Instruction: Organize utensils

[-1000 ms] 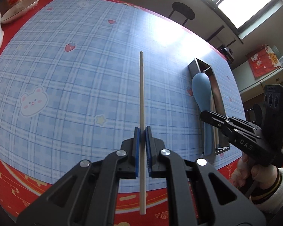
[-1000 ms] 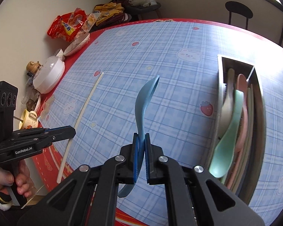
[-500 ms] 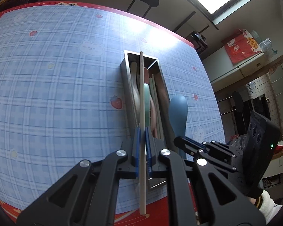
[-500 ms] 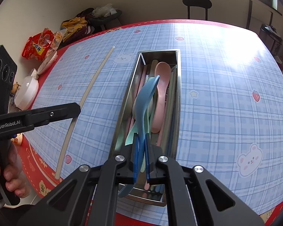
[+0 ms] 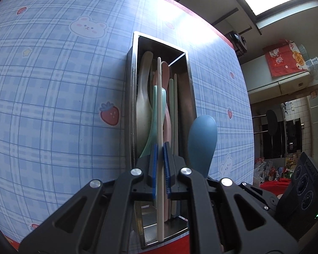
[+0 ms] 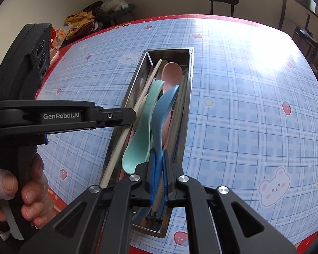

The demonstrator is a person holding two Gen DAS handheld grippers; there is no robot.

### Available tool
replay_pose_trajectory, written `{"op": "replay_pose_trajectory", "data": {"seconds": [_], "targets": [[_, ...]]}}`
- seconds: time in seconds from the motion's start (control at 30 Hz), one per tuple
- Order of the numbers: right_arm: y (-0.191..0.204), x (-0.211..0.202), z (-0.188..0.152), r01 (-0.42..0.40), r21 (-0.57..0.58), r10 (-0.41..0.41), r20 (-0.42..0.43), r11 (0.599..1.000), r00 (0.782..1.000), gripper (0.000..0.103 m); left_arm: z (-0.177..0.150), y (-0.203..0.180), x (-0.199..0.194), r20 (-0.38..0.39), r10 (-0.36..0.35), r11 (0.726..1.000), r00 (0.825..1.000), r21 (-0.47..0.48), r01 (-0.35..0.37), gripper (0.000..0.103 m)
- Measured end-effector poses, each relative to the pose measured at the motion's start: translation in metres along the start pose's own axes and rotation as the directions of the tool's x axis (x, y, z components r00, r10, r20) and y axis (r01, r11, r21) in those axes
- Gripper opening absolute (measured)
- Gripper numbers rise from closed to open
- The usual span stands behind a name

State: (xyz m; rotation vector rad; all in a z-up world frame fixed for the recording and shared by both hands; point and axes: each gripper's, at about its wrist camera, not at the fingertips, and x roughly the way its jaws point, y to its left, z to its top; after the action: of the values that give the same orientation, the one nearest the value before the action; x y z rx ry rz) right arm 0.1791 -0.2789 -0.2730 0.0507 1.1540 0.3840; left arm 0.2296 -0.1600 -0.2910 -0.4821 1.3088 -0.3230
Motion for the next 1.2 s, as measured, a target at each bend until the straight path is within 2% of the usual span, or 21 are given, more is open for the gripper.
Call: {"op": "replay_pose_trajectory", "data": {"seconds": [0.1,0.23,0.43,0.57,0.63,0.8,0.93,1.0,1.07,1.1,1.13,1.2], "targets": [[0.003,0.006,0.004,-0.004,0.009,0.004,-0.005,1.0,1.0,0.007,0.002,-0.003,0.005,-0.008,-0.001,1.0,1.0,0.013,0.001,0.01],[0.004,0.009,0.005,-0.007,0.019,0.007,-0.004,1.0,1.0,0.008,0.005,-0.006,0.005,-0.007,0.004,0.999,1.0,0.037,-0.004,0.025],[0.004,-0.002,0.004,-0.003,0.023,0.002,0.021,1.0,1.0,0.009,0.005,-0.009,-0.017,0.042,0.043,0.994,0.998,0.099,-0.047,0.026],[0.006,-0.021,0.006,0.026,0.026,-0.027,0.065,0.999,0.997,0.031,0.004,-0.009,-0.046,0.112,0.095,0.984,0.989,0.142,-0.11,0.037],[0.005,-0.032,0.01,0.037,0.023,-0.039,0.089,0.999,0.995,0.036,0.003,-0.01,-0.061,0.147,0.116,0.976,0.982,0.169,-0.14,0.039],[0.009,-0.063,0.019,0.08,0.011,-0.081,0.151,0.997,0.985,0.052,-0.001,-0.006,-0.107,0.238,0.16,0.949,0.958,0.229,-0.215,0.041],[0.016,-0.088,0.026,0.134,0.0,-0.131,0.202,0.991,0.97,0.068,-0.005,-0.001,-0.146,0.316,0.19,0.925,0.93,0.259,-0.277,0.044],[0.019,-0.101,0.027,0.15,0.004,-0.147,0.227,0.989,0.963,0.078,-0.008,0.003,-0.166,0.358,0.21,0.91,0.91,0.268,-0.315,0.047],[0.023,-0.116,0.03,0.154,0.014,-0.152,0.252,0.988,0.956,0.091,-0.012,0.006,-0.187,0.405,0.216,0.898,0.888,0.275,-0.344,0.059],[0.025,-0.124,0.031,0.151,0.021,-0.151,0.265,0.988,0.952,0.098,-0.014,0.008,-0.198,0.425,0.208,0.895,0.881,0.28,-0.346,0.06],[0.028,-0.131,0.033,0.148,0.027,-0.149,0.278,0.989,0.949,0.097,-0.016,0.009,-0.209,0.438,0.193,0.896,0.878,0.287,-0.34,0.061],[0.034,-0.149,0.034,0.154,0.035,-0.157,0.318,0.987,0.935,0.097,-0.021,0.012,-0.231,0.477,0.17,0.896,0.862,0.288,-0.337,0.086]]}}
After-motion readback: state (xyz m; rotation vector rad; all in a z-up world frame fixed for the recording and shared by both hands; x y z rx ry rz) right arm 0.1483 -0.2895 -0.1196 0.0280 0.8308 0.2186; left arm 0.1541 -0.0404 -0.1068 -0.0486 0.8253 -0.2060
